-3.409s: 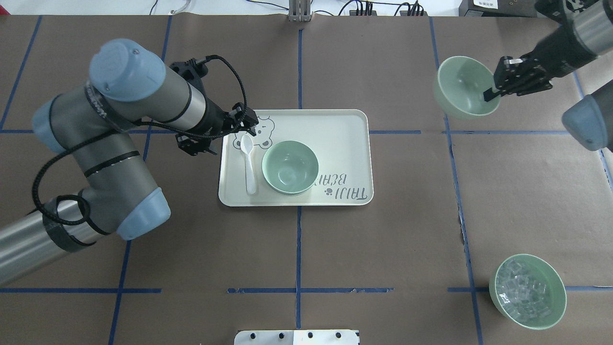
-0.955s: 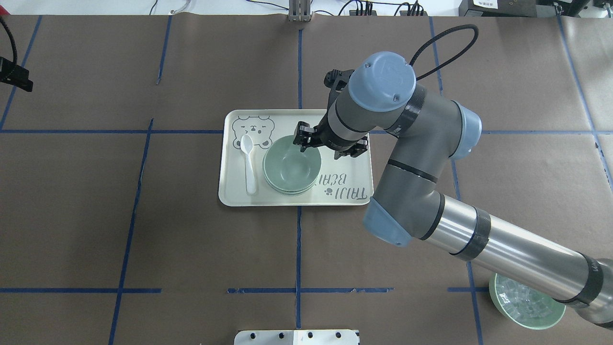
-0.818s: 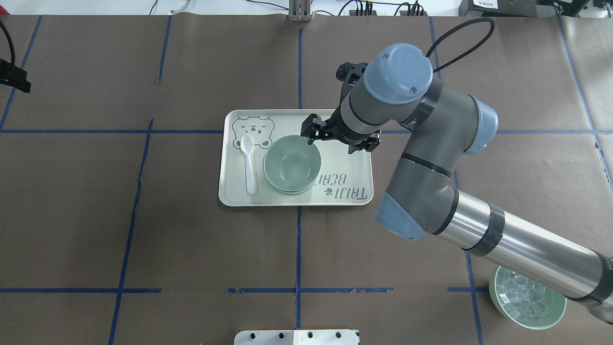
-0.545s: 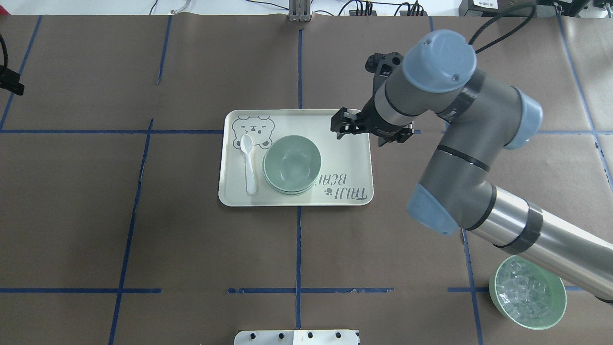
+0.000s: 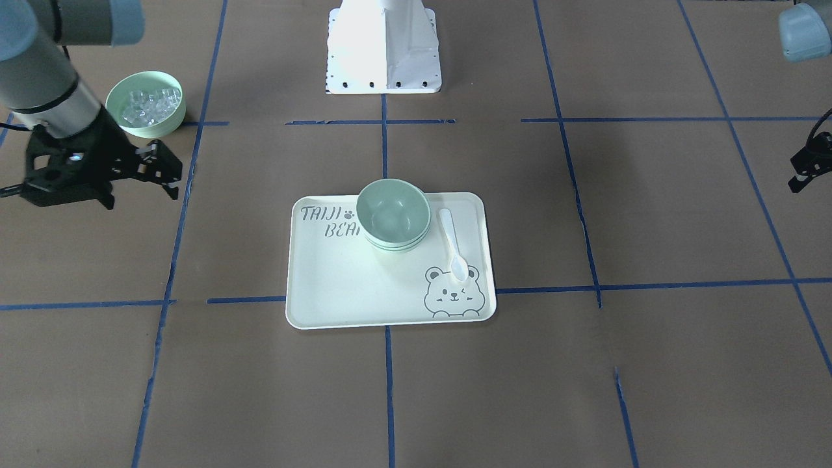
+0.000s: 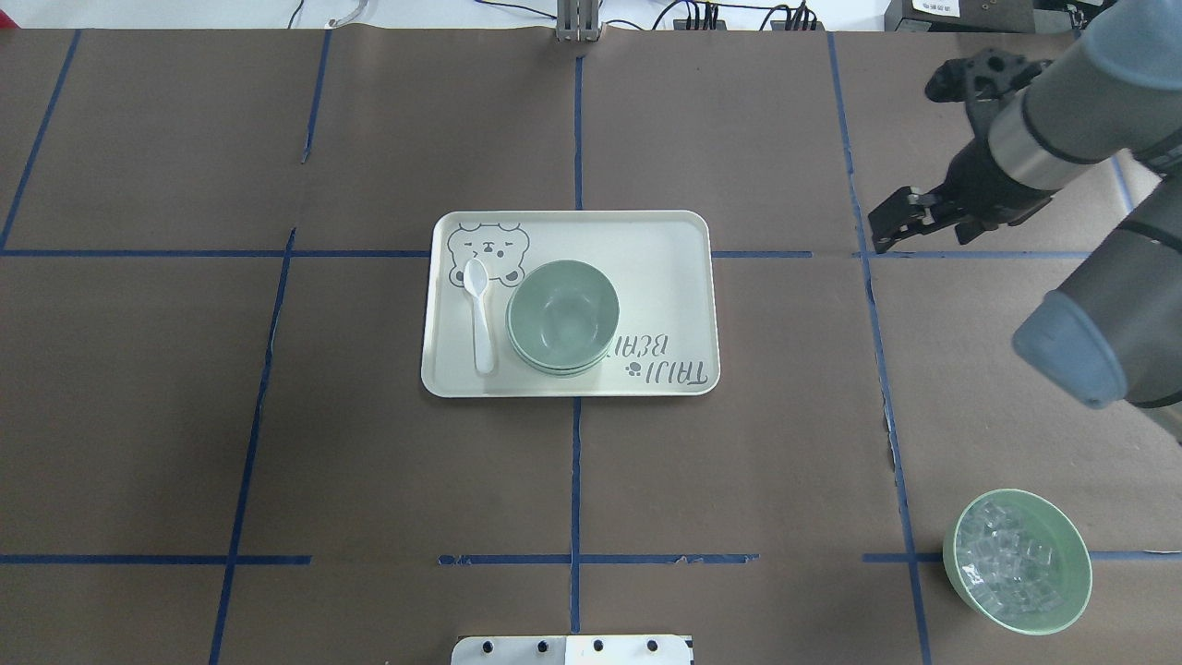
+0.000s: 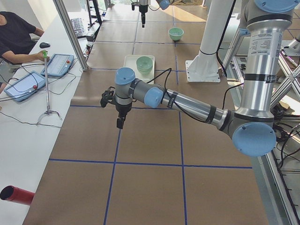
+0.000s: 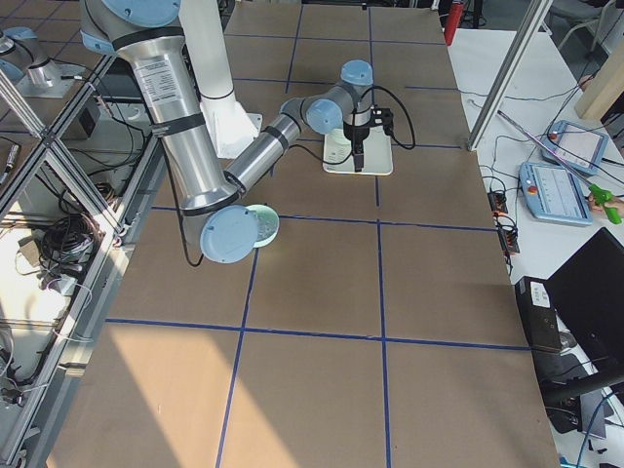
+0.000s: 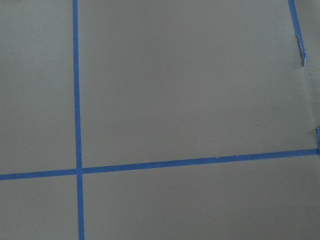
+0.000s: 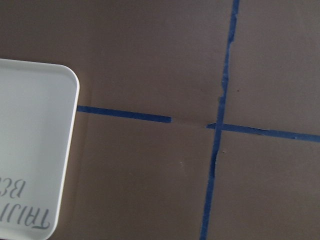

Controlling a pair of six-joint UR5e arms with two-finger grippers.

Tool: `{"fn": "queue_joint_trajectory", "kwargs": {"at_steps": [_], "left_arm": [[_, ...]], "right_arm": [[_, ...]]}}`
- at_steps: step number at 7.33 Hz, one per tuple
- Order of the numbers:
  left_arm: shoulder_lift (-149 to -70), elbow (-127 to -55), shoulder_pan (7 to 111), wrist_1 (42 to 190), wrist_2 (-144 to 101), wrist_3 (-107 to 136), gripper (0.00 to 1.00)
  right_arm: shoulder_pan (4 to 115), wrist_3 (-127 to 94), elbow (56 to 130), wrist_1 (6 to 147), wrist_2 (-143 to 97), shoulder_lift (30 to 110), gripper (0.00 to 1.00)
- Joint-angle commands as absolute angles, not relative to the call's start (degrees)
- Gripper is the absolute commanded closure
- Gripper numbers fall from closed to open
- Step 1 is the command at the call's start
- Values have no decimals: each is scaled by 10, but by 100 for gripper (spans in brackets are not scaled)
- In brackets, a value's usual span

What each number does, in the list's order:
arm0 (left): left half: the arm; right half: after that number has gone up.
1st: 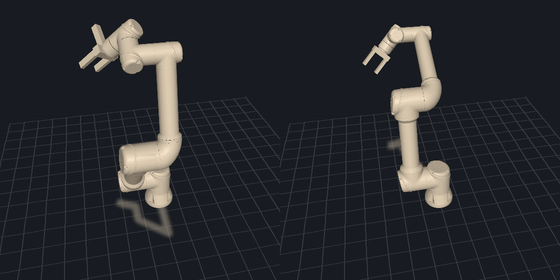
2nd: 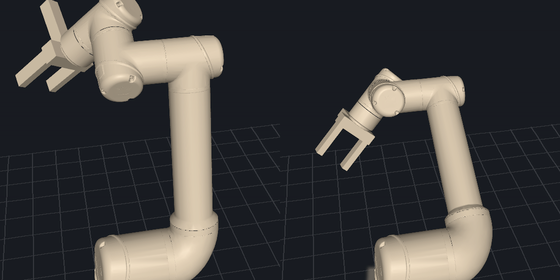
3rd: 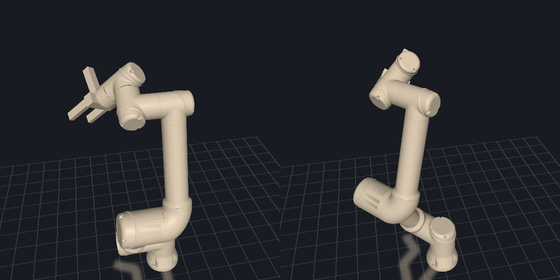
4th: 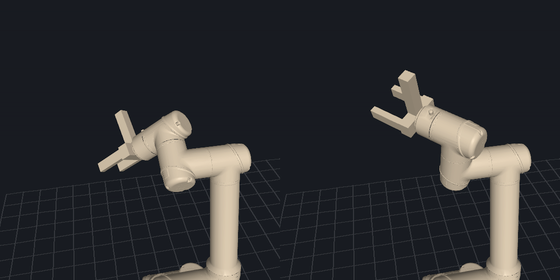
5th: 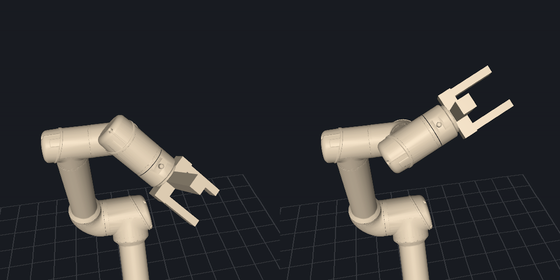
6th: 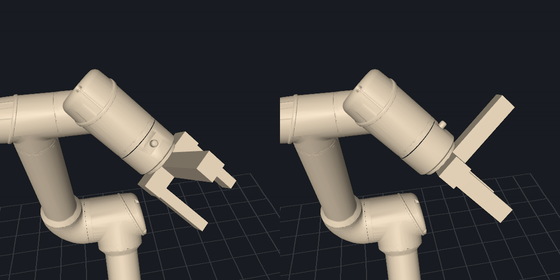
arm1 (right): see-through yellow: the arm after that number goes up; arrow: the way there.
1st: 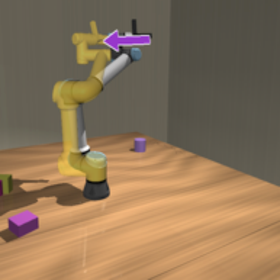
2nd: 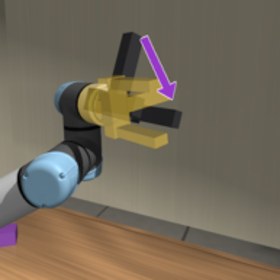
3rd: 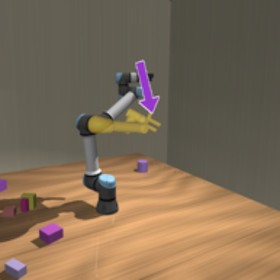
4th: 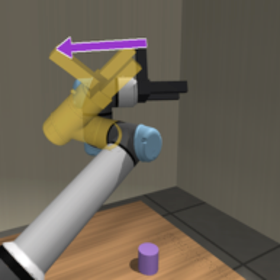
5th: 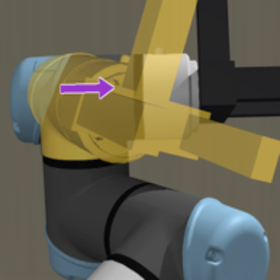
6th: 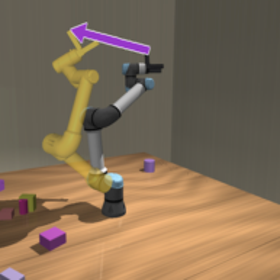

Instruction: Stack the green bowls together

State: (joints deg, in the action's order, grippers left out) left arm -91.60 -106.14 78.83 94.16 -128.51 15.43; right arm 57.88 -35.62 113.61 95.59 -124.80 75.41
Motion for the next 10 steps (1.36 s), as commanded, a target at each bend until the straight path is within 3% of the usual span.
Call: {"fn": "queue_joint_trajectory", "kwargs": {"at_steps": [1, 5, 10], "left_arm": [[-883, -1047, 826, 941, -1294, 80, 0], [-864, -978, 873, 940, -1305, -14, 0], [-831, -976, 879, 936, -1324, -21, 0]], "right_arm": [[704, -131, 1109, 958, -1308, 841, 0], [876, 147, 958, 957, -1352, 903, 0], [891, 114, 934, 950, -1352, 912, 0]]}}
